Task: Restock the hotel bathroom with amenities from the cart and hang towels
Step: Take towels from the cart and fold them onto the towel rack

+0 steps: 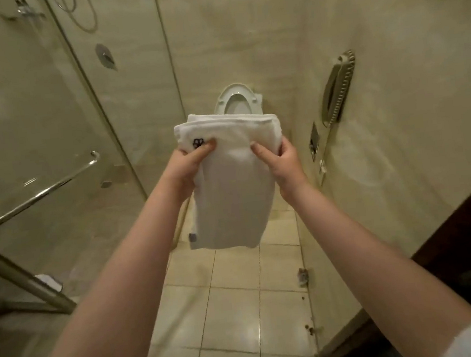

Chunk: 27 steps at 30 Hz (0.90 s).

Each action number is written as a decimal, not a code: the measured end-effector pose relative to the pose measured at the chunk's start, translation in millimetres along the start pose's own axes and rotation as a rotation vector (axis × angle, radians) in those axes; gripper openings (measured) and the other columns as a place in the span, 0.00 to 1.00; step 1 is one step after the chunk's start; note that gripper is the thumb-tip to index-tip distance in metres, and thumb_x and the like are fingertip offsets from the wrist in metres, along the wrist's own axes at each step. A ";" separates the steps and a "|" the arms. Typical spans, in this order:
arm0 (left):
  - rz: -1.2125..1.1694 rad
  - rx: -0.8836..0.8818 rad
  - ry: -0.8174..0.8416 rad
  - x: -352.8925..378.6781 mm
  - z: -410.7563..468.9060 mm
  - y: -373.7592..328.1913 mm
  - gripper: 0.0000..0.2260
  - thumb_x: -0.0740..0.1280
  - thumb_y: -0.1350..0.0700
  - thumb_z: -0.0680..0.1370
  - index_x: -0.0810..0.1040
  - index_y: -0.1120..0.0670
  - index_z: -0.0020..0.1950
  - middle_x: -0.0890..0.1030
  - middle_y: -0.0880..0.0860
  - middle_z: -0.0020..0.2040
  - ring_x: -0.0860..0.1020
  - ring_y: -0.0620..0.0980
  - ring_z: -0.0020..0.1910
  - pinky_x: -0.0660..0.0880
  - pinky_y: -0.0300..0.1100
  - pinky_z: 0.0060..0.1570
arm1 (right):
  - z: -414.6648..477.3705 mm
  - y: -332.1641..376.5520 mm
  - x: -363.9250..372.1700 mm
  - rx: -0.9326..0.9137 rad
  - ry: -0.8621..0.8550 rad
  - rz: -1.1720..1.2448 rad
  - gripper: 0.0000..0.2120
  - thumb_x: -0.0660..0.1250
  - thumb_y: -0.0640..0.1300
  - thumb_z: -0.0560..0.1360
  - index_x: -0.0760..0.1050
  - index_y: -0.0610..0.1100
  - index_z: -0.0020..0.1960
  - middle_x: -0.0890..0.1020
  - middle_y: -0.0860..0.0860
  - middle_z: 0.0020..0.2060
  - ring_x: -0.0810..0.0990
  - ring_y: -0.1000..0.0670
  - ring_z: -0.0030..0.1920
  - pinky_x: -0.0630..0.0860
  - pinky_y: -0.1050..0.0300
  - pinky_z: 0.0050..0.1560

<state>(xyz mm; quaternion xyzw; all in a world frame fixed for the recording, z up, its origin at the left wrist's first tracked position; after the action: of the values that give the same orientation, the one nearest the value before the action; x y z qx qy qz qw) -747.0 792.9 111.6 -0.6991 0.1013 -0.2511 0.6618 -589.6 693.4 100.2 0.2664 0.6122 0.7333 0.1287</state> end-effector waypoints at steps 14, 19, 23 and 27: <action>0.011 0.167 0.028 28.4 329.1 -86.2 0.04 0.69 0.58 0.75 0.79 0.57 0.49 0.83 0.54 0.44 0.82 0.49 0.39 0.81 0.43 0.42 | 325.3 55.7 27.6 -0.257 -0.084 -0.071 0.09 0.69 0.35 0.73 0.74 0.48 0.43 0.80 0.52 0.38 0.79 0.60 0.33 0.77 0.64 0.37; 0.002 0.232 0.073 49.7 426.4 -140.8 0.02 0.67 0.60 0.76 0.79 0.56 0.47 0.84 0.49 0.36 0.82 0.46 0.34 0.81 0.40 0.36 | 428.5 97.0 43.1 -0.330 -0.078 -0.007 0.07 0.69 0.36 0.74 0.75 0.47 0.45 0.81 0.50 0.41 0.79 0.51 0.41 0.78 0.53 0.47; -0.007 0.294 0.097 66.3 504.7 -182.6 0.01 0.67 0.60 0.76 0.78 0.56 0.46 0.84 0.48 0.32 0.82 0.45 0.32 0.80 0.38 0.35 | 508.4 129.5 54.5 -0.356 -0.114 0.061 0.05 0.68 0.37 0.75 0.75 0.46 0.44 0.81 0.48 0.40 0.80 0.49 0.40 0.78 0.50 0.47; -0.004 0.354 0.109 76.5 586.8 -220.6 0.02 0.70 0.59 0.74 0.80 0.57 0.43 0.84 0.50 0.35 0.82 0.47 0.33 0.80 0.41 0.39 | 584.1 160.0 62.3 -0.406 -0.143 0.025 0.04 0.68 0.39 0.75 0.75 0.46 0.43 0.81 0.48 0.40 0.81 0.48 0.40 0.80 0.49 0.48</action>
<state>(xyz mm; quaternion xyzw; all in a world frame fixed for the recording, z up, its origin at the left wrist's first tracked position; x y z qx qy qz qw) -439.2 1292.6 344.7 -0.5573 0.0899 -0.3036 0.7676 -298.7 1175.0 332.8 0.2941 0.4378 0.8223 0.2137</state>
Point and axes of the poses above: each hand's wrist, its own z-axis towards the middle knuckle, its own x-axis out of the palm, y = z × x, the point moved 7 cm from there along z, towards the middle knuckle
